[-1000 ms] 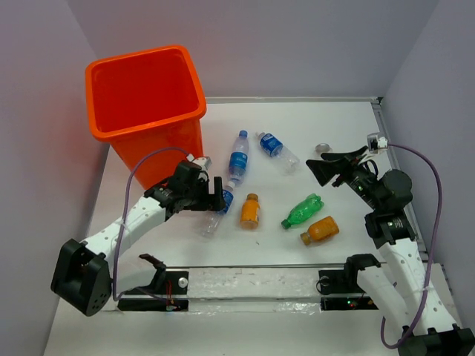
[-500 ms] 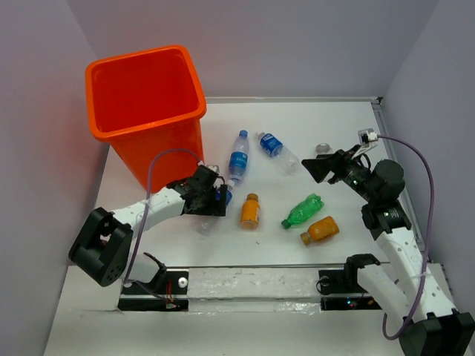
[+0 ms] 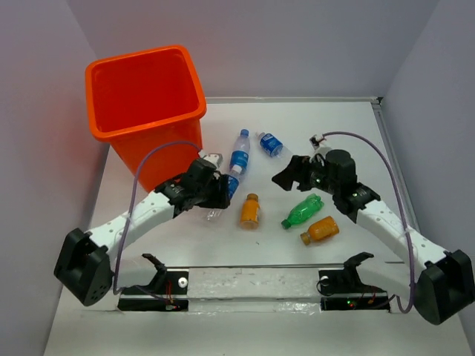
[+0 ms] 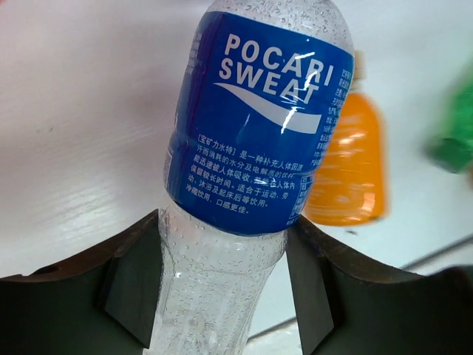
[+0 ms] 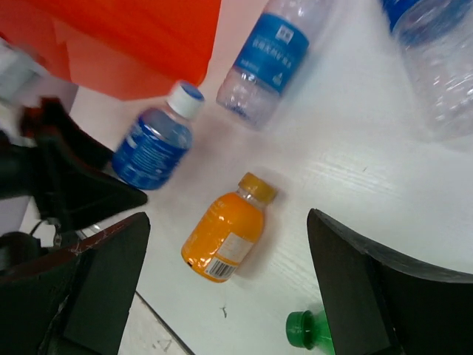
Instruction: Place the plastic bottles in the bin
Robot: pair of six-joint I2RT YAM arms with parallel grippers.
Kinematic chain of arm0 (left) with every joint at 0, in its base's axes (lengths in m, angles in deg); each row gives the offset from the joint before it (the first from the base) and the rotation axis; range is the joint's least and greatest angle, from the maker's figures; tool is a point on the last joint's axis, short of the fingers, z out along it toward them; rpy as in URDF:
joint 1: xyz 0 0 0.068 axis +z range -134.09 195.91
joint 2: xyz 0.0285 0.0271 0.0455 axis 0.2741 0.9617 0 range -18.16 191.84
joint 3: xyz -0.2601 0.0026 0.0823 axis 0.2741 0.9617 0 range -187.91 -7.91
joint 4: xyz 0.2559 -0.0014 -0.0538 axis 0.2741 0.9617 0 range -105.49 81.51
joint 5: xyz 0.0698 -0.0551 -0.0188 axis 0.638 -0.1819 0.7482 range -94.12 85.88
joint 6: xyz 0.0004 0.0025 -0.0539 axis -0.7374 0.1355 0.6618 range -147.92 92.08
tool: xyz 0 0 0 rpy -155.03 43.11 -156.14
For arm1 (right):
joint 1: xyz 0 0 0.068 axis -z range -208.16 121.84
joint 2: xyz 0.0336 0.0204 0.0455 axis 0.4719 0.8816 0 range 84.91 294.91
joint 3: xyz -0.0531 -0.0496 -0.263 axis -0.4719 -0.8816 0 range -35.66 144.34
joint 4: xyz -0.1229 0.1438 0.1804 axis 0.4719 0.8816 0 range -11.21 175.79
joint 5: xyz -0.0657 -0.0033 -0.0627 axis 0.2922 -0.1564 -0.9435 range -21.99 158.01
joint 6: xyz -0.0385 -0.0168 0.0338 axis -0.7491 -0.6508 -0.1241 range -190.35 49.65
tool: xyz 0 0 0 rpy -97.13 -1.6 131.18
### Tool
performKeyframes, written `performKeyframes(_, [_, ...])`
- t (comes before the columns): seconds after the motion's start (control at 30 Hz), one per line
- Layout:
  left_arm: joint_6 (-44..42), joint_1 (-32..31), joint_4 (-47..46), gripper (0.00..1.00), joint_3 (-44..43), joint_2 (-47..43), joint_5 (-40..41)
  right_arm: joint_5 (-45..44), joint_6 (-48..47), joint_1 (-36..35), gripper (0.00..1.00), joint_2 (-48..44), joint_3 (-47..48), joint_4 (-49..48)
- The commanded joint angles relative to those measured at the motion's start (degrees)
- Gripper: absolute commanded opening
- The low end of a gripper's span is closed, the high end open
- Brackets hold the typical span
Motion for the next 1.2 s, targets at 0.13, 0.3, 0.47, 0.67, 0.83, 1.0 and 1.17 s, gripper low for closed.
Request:
performKeyframes(0.13, [0.28, -1.71, 1.19, 0.55, -14.76, -14.34, -2.94, -10.66, 5.17, -12.34, 0.95, 12.17, 0.68, -6.67])
performKeyframes(0.3, [-0.25, -1.62, -3.63, 0.55, -23.37, -17.60, 0.39, -11.28, 7.28, -15.85, 1.00, 21.40, 3.85, -8.61])
performKeyframes(0.47, [-2.53, -1.62, -6.89, 0.55, -32.59, -16.90, 10.13, -10.32, 8.86, -17.97, 1.00, 27.20, 5.17, -9.84])
performKeyframes(0.67, [-7.36, -0.74, -14.53, 0.57, -40.51, -15.15, 27.78, -8.21, 10.79, -20.34, 1.00, 33.18, 5.35, -11.33])
performKeyframes(0.83, [-13.17, 3.73, -18.58, 0.59, -49.02, -8.57, 34.67, -6.01, 12.64, -20.34, 0.97, 34.33, 4.03, -14.85])
performKeyframes(1.0, [-12.30, 16.56, -16.21, 0.59, -56.78, -0.39, 29.76, -5.92, 12.99, -20.34, 0.75, 34.60, 3.24, -15.73])
performKeyframes(1.17, [-13.44, 21.49, -15.68, 0.66, -56.62, 5.33, 30.11, -6.10, 12.90, -20.34, 0.50, 30.48, 1.40, -15.73])
